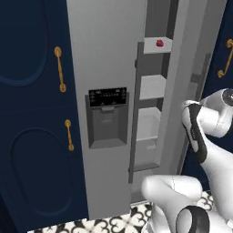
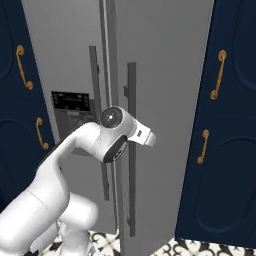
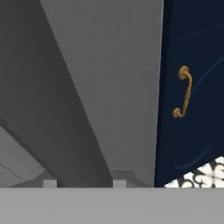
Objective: Take the strawberry from the fridge and place it on top of the pancake, located on the dining counter.
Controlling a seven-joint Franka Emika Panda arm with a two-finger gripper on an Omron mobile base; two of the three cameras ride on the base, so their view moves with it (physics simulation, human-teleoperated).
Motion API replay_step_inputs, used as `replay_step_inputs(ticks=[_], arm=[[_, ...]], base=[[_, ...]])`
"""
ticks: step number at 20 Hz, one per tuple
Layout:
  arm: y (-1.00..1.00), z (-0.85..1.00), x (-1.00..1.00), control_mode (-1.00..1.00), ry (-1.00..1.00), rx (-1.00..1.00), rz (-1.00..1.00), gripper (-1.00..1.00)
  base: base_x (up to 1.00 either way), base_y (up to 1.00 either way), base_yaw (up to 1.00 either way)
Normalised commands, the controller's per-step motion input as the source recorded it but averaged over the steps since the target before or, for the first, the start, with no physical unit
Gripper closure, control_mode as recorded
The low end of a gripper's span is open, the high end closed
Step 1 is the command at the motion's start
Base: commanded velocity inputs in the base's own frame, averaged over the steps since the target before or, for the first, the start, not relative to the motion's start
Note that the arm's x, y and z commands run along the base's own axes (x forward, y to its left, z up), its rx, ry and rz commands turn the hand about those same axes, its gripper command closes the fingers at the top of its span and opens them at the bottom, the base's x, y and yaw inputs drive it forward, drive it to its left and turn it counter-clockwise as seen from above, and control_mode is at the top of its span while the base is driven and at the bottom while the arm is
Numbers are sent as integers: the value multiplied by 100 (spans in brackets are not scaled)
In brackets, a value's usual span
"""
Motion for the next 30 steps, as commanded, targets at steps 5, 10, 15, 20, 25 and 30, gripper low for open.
replay_step_inputs(ticks=[5,10,15,20,25,30], arm=[[-100,57,-63,-100,4,8,-11,-100],[-93,72,-88,-100,0,1,-12,-100],[18,31,-94,-100,-7,-12,-4,-100],[100,32,-28,-100,0,-46,-8,-100],[75,53,68,-100,29,-63,-3,-100],[31,34,85,-100,49,-57,12,-100]], base=[[0,0,0],[0,0,0],[0,0,0],[0,0,0],[0,0,0],[0,0,0]])
